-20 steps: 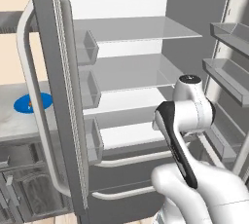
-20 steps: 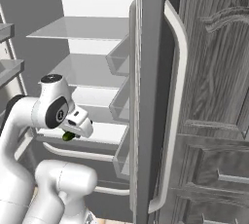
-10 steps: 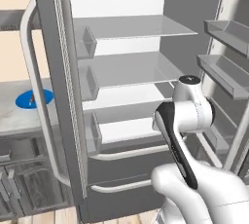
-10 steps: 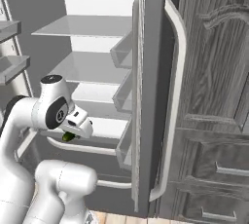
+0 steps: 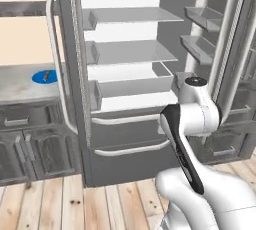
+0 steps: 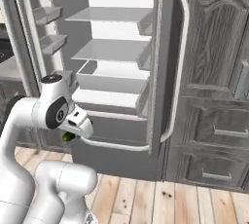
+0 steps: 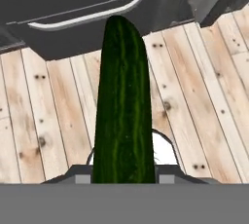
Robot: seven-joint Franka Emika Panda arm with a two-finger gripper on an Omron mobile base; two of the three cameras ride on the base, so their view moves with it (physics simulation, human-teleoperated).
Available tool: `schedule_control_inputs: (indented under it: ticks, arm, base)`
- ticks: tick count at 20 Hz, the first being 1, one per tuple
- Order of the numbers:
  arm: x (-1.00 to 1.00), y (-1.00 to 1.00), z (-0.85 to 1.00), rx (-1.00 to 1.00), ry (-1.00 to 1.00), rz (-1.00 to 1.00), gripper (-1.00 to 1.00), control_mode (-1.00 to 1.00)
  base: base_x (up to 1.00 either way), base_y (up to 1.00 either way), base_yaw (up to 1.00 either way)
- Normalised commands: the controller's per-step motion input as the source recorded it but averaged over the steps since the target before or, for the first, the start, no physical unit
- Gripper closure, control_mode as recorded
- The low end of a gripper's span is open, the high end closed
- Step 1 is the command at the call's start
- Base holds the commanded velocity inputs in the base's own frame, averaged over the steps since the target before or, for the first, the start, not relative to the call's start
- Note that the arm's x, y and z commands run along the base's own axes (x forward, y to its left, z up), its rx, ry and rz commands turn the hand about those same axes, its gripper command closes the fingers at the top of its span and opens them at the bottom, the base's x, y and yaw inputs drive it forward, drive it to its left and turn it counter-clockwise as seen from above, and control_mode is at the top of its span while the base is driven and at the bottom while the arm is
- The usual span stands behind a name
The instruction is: Place the cold items (banana and cucumber) from the fridge in one tupperware on the dining counter. Place the warm items (hot dog and kebab skewer) in the stove area in another tupperware.
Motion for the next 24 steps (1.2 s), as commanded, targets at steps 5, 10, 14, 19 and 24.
schedule_control_inputs:
  ticks: [5, 10, 14, 19, 24]
  arm:
    - [0.0, 0.0, 0.0, 0.0, 0.0, 0.0, 1.0, 1.0]
    - [0.0, 0.0, 0.0, 0.0, 0.0, 0.0, 1.0, 1.0]
    - [0.0, 0.0, 0.0, 0.0, 0.0, 0.0, 1.0, 1.0]
    - [0.0, 0.0, 0.0, 0.0, 0.0, 0.0, 1.0, 1.0]
    - [0.0, 0.0, 0.0, 0.0, 0.0, 0.0, 1.0, 1.0]
  base:
    - [-1.0, 0.43, 0.5]
    - [-0.75, 0.44, 0.86]
    - [-0.32, 0.33, 0.98]
    - [-0.2, 0.29, 1.0]
    - [-0.21, 0.27, 1.0]
